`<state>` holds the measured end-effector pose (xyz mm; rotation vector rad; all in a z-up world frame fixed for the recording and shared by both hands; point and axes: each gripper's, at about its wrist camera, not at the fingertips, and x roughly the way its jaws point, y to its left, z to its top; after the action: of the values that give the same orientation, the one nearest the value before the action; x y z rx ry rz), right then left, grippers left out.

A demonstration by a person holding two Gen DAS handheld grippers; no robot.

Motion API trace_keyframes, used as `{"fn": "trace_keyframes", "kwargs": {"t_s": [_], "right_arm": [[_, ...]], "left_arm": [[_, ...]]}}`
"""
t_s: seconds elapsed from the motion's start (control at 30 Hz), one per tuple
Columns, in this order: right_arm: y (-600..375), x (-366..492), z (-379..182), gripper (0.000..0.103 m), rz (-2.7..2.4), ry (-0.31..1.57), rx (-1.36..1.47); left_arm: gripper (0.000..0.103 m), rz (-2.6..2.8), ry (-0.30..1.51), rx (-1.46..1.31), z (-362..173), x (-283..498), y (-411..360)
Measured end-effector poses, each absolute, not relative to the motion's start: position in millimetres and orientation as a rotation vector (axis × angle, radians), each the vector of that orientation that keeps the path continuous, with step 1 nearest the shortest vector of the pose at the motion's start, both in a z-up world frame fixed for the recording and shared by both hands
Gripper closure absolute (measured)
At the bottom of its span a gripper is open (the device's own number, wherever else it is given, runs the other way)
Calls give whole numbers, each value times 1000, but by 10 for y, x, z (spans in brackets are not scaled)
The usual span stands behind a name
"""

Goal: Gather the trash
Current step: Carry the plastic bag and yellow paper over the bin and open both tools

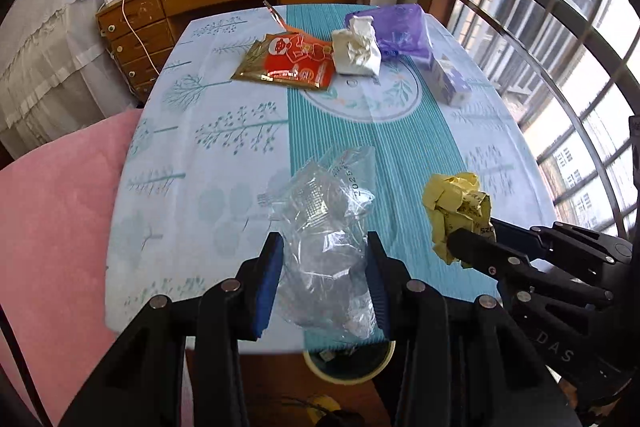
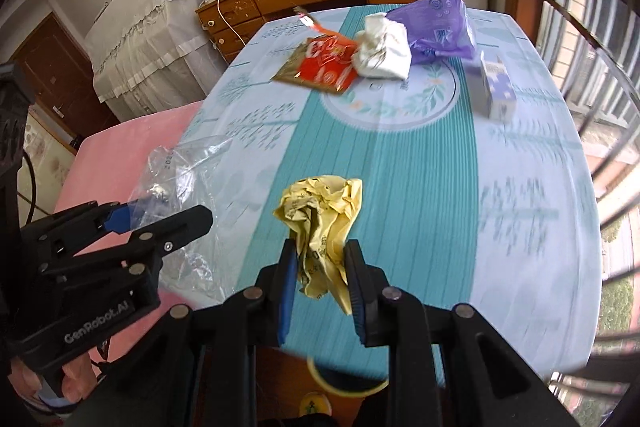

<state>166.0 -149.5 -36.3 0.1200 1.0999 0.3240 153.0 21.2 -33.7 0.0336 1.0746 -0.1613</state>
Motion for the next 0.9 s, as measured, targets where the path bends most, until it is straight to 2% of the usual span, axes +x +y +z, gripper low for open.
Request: {"fn": "trace_keyframes", "kwargs": {"t_s": [0.27, 0.53, 0.63, 0.9], "right_arm": [[-1213, 799, -413, 79, 260, 1122, 120], [-1220, 323, -557, 79, 232, 1207, 112], [-1267, 206, -752, 79, 224, 1248, 131], [-1481, 41, -1692, 79, 168, 1372, 209]], "left_arm": [[64, -228, 1121, 67, -484, 851, 413], [64, -241, 1184, 69, -726, 455, 335], [64, -237, 1207, 91, -928, 351, 254], [63, -214, 1320, 73, -1810, 227, 79]]}}
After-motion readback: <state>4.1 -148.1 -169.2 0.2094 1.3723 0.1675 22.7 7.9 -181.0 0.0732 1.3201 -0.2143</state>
